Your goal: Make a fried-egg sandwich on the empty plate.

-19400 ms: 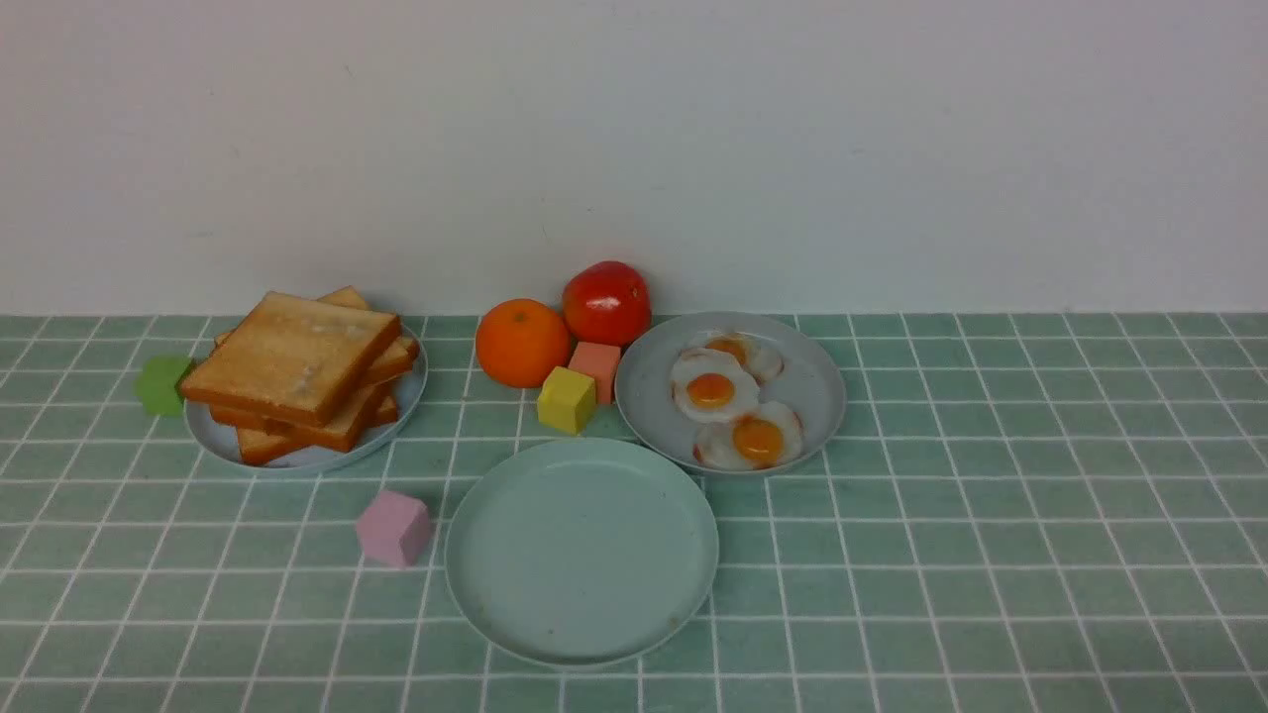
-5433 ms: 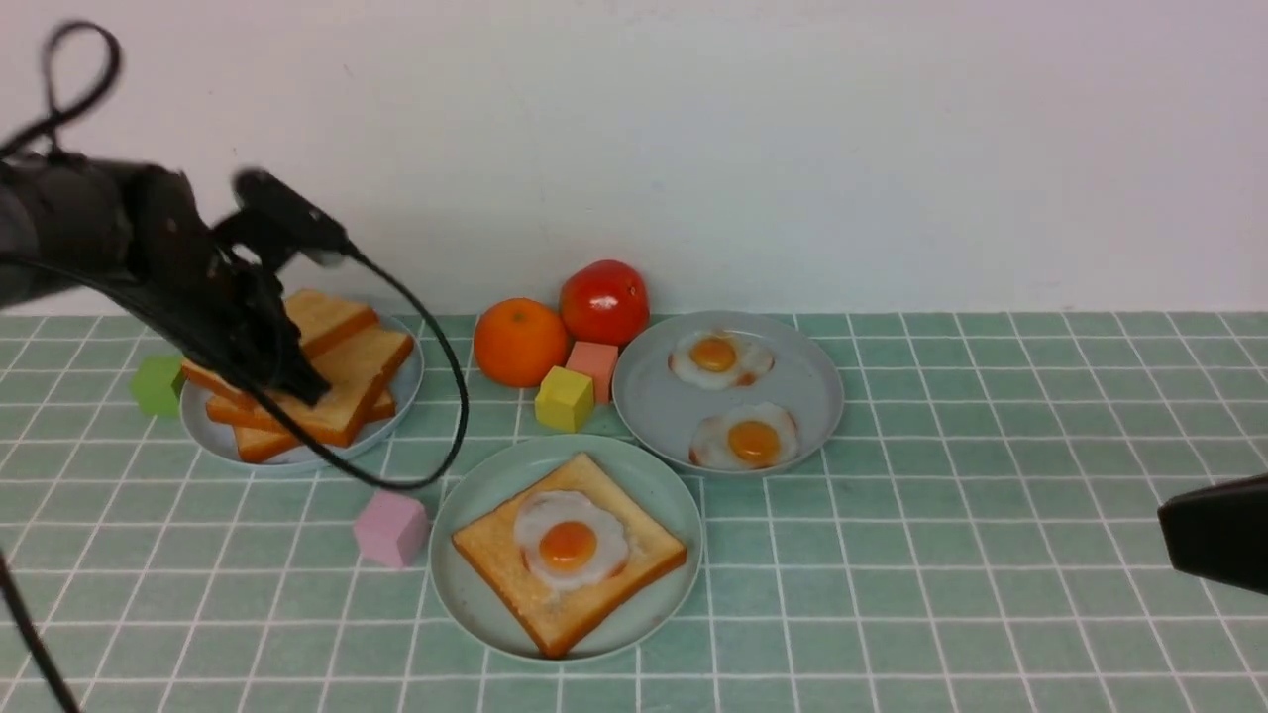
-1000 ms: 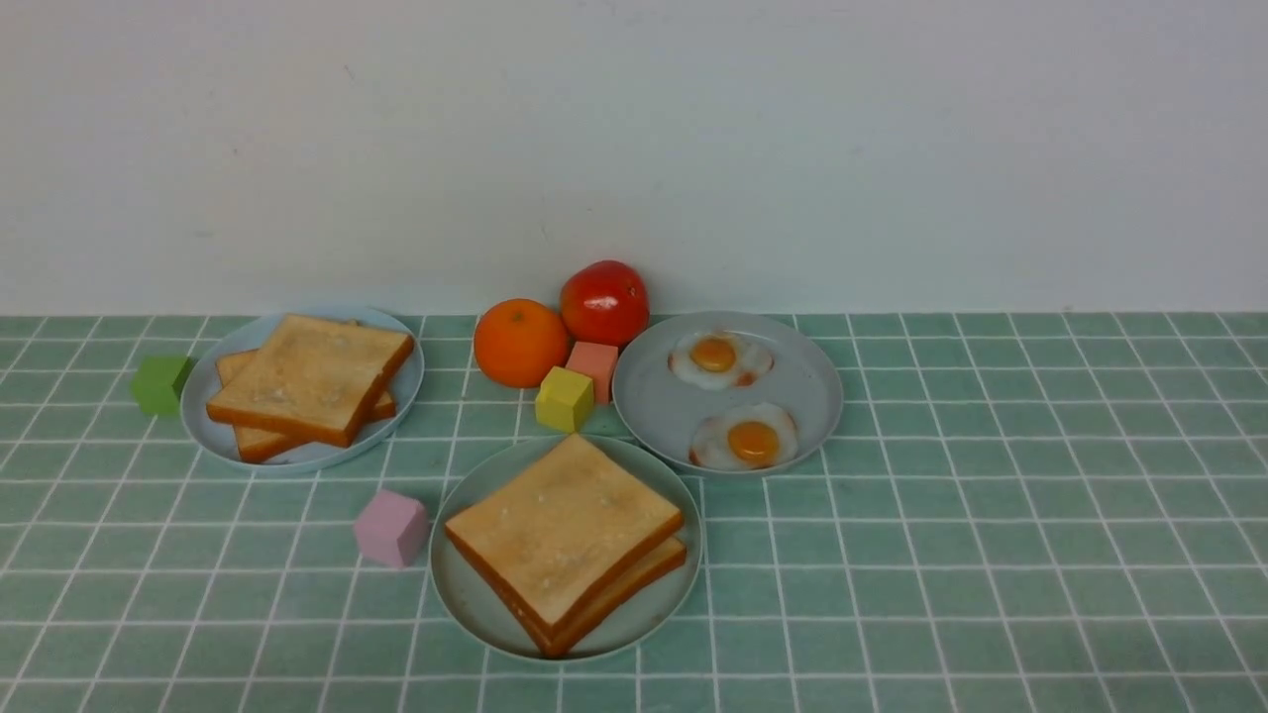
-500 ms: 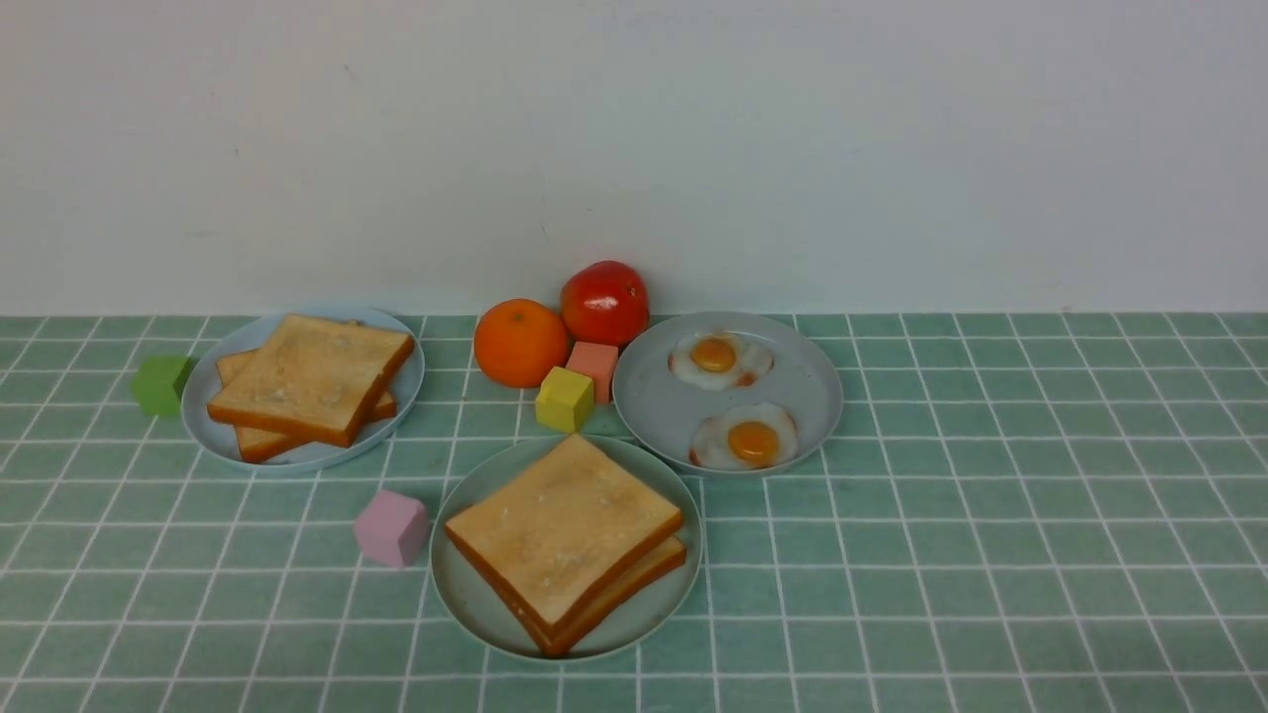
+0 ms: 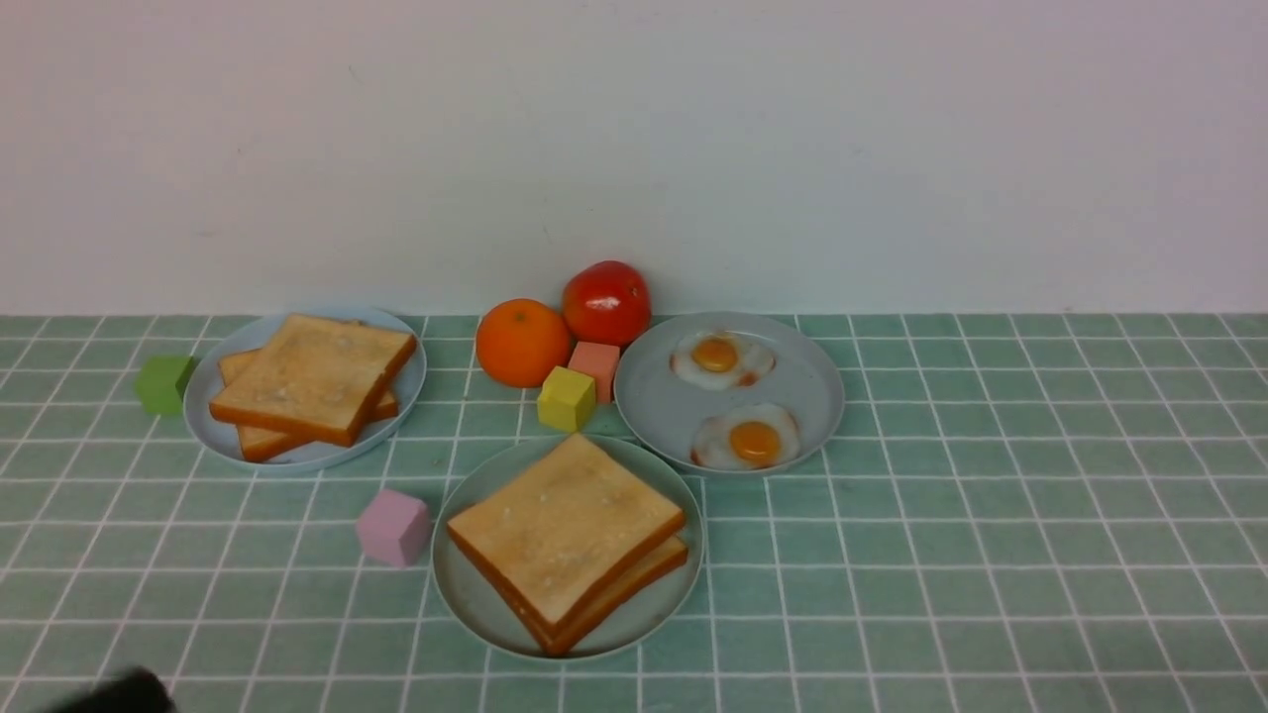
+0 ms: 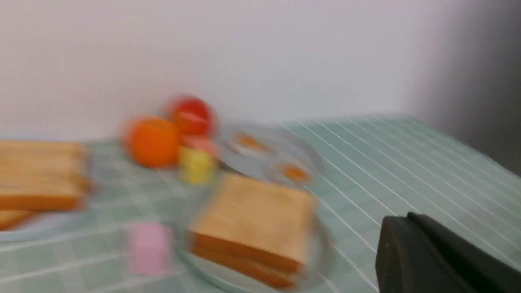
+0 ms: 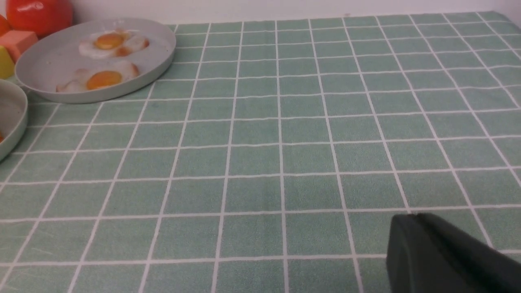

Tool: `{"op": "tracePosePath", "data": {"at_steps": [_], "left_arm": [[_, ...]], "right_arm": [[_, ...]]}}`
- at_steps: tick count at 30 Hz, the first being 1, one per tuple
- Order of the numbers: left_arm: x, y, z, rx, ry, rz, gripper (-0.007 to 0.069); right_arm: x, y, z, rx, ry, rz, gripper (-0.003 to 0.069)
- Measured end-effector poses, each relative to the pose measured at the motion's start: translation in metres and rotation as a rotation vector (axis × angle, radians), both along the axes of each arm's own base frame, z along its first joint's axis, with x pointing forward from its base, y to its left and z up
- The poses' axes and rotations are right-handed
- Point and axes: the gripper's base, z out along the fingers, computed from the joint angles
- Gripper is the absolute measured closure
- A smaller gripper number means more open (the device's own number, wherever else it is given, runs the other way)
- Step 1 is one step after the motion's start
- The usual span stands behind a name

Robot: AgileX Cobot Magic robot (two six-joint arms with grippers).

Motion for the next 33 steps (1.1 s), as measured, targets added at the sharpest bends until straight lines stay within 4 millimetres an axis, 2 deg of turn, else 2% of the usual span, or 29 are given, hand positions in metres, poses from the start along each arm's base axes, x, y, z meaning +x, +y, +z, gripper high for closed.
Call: {"op": "tracePosePath", "data": {"at_steps": [4,7,11,13,33], "left_arm": [[-0.001,0.014,-0.005,-0.025,0.042,0.245,0.0638],[0.001,0.022,-0.023,-0.01,0.135,0.393,0.0638],[0.002,0.025,-0.054,-0.001,0.282,0.46,0.0638],[0.001,0.025,-0.061,0.007,0.338,0.465,0.0638],[0.001,0.025,-0.062,0.004,0.346,0.465,0.0638]], "right_arm": [[0.0,0.0,0.0,0.0,0.0,0.0,0.0654],[0.0,0.0,0.0,0.0,0.0,0.0,0.0651],[0.0,0.0,0.0,0.0,0.001,0.0,0.0648],[0.0,0.0,0.0,0.0,0.001,0.0,0.0645],[0.0,0.0,0.0,0.0,0.001,0.001,0.0631]]}}
